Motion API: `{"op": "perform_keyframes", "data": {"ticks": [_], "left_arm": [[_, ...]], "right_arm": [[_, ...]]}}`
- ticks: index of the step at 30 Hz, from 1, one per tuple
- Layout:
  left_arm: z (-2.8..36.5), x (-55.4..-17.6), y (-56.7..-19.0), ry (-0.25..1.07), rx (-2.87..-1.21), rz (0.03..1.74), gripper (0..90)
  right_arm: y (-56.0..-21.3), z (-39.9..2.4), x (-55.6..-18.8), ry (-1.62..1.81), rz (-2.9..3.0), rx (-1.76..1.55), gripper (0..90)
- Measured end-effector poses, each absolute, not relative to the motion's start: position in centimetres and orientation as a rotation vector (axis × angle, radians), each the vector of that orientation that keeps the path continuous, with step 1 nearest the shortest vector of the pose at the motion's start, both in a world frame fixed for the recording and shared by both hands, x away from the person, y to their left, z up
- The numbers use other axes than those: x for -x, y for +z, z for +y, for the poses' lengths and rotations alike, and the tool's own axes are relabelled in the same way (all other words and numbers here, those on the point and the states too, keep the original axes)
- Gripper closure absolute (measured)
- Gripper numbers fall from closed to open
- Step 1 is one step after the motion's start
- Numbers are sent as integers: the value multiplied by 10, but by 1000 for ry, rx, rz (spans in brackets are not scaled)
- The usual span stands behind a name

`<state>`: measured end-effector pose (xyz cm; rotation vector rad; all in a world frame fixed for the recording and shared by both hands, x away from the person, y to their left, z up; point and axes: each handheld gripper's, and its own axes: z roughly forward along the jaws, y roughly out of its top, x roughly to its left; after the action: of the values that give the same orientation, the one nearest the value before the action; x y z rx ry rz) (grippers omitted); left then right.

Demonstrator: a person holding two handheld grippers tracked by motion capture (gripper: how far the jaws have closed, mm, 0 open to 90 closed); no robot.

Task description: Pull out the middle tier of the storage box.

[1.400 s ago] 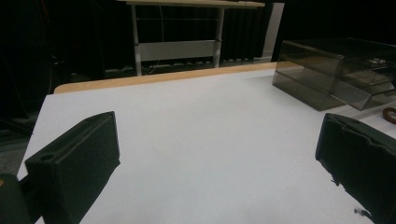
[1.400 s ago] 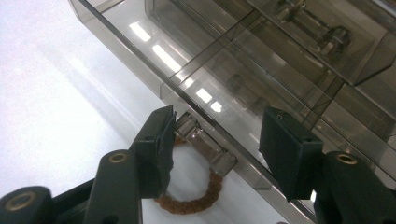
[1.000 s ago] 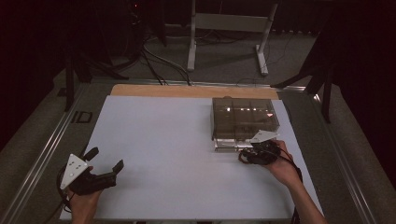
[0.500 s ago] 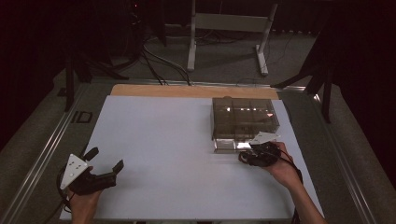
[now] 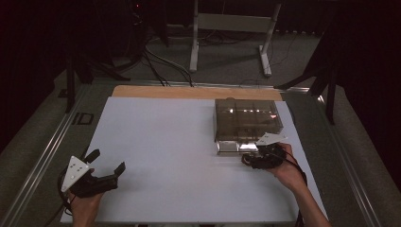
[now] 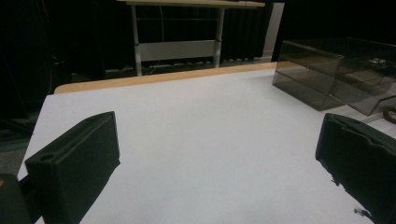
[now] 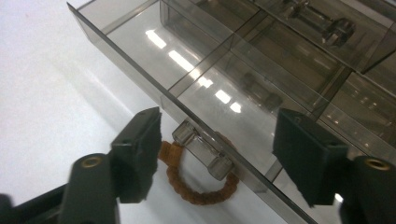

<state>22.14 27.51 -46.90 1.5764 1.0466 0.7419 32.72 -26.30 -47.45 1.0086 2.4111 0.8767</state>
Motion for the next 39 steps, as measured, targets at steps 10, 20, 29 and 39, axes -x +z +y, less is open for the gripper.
{"op": "perform_keyframes", "data": {"ticks": [10, 20, 29, 39], "left_arm": [[275, -222, -469, 740, -1578, 1045, 12], [275, -221, -469, 741, -1580, 1047, 12], [276, -221, -470, 741, -1582, 1049, 12], [275, -222, -470, 740, -1584, 1050, 12]], "right_arm": [[-474, -262, -327, 957, 2375, -1063, 148], [-468, -261, -324, 1000, 2315, -1119, 0], [-462, -262, -321, 1081, 2235, -1189, 1], [-453, -264, -313, 1121, 2103, -1269, 2]]}}
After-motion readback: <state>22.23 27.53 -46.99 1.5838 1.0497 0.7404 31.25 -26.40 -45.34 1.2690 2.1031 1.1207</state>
